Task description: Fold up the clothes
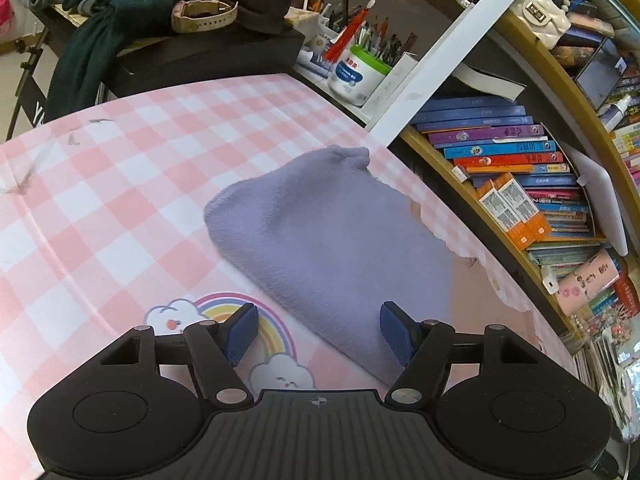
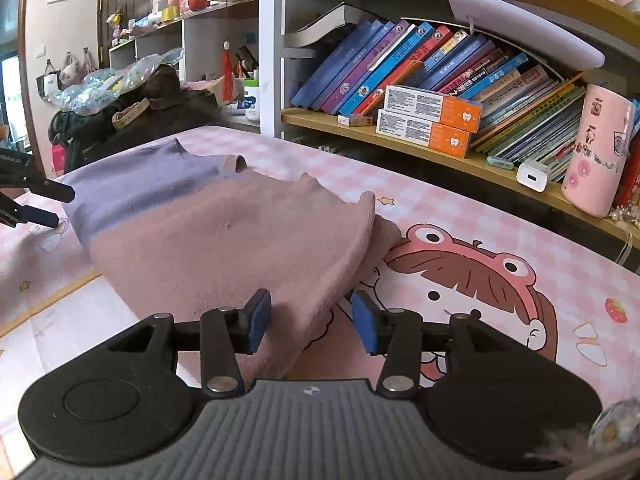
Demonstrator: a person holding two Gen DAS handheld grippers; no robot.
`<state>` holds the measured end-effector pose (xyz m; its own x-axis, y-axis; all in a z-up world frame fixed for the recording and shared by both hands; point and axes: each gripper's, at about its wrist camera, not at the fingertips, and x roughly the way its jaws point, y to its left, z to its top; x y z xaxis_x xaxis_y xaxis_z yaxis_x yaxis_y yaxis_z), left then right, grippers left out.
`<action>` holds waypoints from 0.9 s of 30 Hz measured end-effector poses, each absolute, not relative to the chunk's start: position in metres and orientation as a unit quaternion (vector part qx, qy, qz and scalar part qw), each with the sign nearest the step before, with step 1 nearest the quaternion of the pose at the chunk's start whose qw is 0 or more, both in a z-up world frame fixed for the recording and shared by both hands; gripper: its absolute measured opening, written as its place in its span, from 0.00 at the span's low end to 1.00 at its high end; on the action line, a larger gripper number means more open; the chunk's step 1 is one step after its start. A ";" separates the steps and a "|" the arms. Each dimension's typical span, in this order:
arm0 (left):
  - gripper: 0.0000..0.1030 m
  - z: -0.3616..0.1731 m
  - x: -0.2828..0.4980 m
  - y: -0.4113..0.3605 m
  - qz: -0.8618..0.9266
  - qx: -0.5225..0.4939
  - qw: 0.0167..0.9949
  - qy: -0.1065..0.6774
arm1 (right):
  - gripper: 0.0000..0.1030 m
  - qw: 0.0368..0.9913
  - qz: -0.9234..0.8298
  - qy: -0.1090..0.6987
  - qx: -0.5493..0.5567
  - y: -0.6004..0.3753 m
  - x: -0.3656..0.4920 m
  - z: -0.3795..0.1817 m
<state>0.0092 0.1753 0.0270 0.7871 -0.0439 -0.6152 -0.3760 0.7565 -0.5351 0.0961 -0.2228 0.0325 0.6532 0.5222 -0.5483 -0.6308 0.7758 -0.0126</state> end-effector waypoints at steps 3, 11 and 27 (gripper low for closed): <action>0.67 0.027 0.010 0.177 0.093 -0.347 0.879 0.312 | 0.43 0.902 0.318 0.274 -0.101 -0.222 0.098 0.029; 0.66 0.021 0.010 0.188 0.094 -0.399 0.866 0.285 | 0.48 0.902 0.312 0.273 -0.118 -0.221 0.096 0.025; 0.57 0.014 0.014 0.207 0.119 -0.485 0.824 0.267 | 0.48 0.903 0.317 0.273 -0.101 -0.227 0.096 0.020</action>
<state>0.0142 0.2065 0.0137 0.8290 -0.0638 -0.5556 -0.4548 0.5012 -0.7362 0.0961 -0.2269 0.0202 0.6507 0.5168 -0.5563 -0.6273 0.7787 -0.0103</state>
